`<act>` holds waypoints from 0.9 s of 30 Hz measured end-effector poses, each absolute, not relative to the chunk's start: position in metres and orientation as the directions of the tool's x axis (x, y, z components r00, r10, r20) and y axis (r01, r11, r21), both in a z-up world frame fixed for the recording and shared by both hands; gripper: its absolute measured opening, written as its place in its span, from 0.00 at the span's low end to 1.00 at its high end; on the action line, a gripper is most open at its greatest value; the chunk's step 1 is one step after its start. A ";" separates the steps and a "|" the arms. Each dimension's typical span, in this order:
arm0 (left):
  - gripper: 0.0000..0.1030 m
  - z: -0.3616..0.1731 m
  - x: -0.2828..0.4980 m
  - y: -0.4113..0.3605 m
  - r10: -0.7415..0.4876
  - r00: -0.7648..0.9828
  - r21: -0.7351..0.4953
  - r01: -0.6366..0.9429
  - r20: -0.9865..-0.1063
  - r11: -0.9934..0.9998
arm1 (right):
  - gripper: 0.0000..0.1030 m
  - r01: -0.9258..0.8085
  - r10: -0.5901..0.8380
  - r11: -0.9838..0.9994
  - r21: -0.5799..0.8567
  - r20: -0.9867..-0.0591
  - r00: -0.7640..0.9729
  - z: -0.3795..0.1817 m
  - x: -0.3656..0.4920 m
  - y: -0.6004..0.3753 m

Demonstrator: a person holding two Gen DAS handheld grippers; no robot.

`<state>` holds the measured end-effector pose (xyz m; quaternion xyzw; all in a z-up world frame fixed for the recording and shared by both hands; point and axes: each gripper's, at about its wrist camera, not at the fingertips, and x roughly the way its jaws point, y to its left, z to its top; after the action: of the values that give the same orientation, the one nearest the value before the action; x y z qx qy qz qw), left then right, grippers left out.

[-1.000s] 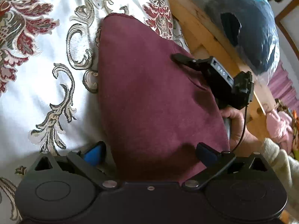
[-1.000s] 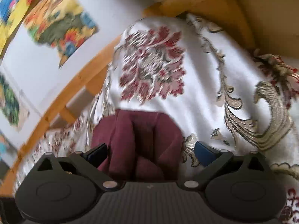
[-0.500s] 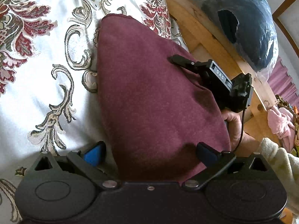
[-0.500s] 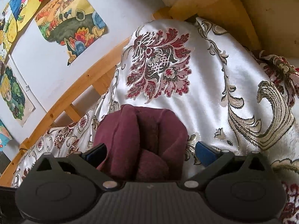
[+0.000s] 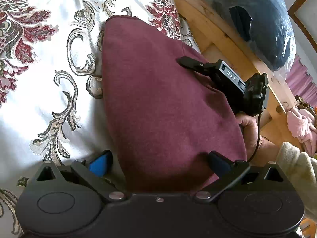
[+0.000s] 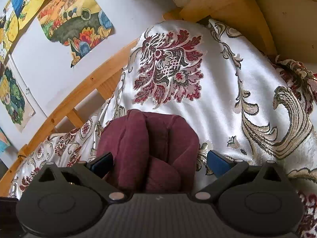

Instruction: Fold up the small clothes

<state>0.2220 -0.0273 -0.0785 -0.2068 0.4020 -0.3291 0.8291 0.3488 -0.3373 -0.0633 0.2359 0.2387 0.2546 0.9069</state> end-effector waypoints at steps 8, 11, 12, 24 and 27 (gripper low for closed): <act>1.00 -0.078 0.223 -0.027 -0.711 0.460 -0.606 0.380 -0.532 0.699 | 1.00 -0.352 0.571 0.760 0.547 -0.302 0.763 -0.064 0.347 -0.337; 1.00 -0.078 0.223 -0.028 -0.710 0.461 -0.605 0.379 -0.532 0.700 | 0.99 -0.355 0.568 0.751 0.556 -0.272 0.776 -0.066 0.343 -0.338; 1.00 -0.078 0.223 -0.027 -0.710 0.461 -0.605 0.380 -0.532 0.700 | 0.99 -0.357 0.569 0.747 0.561 -0.261 0.780 -0.067 0.341 -0.339; 1.00 -0.079 0.224 -0.027 -0.713 0.461 -0.608 0.380 -0.529 0.697 | 0.99 -0.353 0.562 0.750 0.559 -0.259 0.785 -0.067 0.340 -0.339; 1.00 -0.079 0.224 -0.027 -0.712 0.461 -0.608 0.380 -0.529 0.697 | 0.99 -0.346 0.538 0.779 0.524 -0.274 0.797 -0.066 0.337 -0.333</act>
<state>0.2244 -0.0269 -0.0794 -0.2073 0.4013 -0.3292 0.8292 0.3374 -0.3328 -0.0655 0.2300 0.2093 0.2404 0.9195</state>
